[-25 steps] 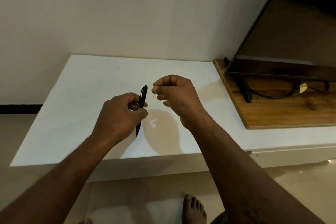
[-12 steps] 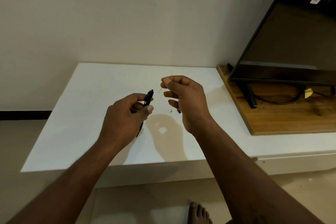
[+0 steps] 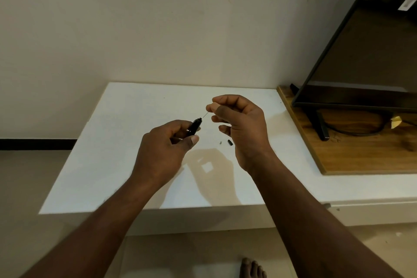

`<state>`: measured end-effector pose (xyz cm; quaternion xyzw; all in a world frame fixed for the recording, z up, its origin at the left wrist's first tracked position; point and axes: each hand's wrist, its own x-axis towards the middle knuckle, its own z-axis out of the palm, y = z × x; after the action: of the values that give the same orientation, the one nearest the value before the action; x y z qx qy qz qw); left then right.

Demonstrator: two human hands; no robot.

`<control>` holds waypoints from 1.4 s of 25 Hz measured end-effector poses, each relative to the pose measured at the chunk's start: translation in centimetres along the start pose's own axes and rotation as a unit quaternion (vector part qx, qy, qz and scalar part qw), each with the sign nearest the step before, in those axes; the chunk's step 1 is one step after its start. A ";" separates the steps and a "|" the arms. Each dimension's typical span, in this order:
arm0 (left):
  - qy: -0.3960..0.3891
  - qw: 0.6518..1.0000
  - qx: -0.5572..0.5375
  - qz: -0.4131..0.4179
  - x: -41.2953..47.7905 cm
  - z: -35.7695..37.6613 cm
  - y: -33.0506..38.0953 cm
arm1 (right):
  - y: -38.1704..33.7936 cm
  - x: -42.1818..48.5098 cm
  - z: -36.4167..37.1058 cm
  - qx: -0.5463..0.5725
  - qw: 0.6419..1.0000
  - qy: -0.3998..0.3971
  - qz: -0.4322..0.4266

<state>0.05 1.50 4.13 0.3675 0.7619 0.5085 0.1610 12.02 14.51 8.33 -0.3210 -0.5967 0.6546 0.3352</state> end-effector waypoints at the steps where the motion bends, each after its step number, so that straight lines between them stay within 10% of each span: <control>1: 0.001 1.000 0.000 -0.001 0.0 0.0 0.0 | 0.0 0.0 0.1 -0.004 1.000 -0.001 -0.004; 35: -0.009 0.999 -0.029 -0.017 0.1 -0.1 0.2 | 0.3 -0.1 0.4 -0.042 0.998 -0.048 -0.009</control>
<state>-0.01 1.57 4.36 0.3541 0.7513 0.5245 0.1873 11.67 14.19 8.03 -0.2971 -0.6419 0.6409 0.2983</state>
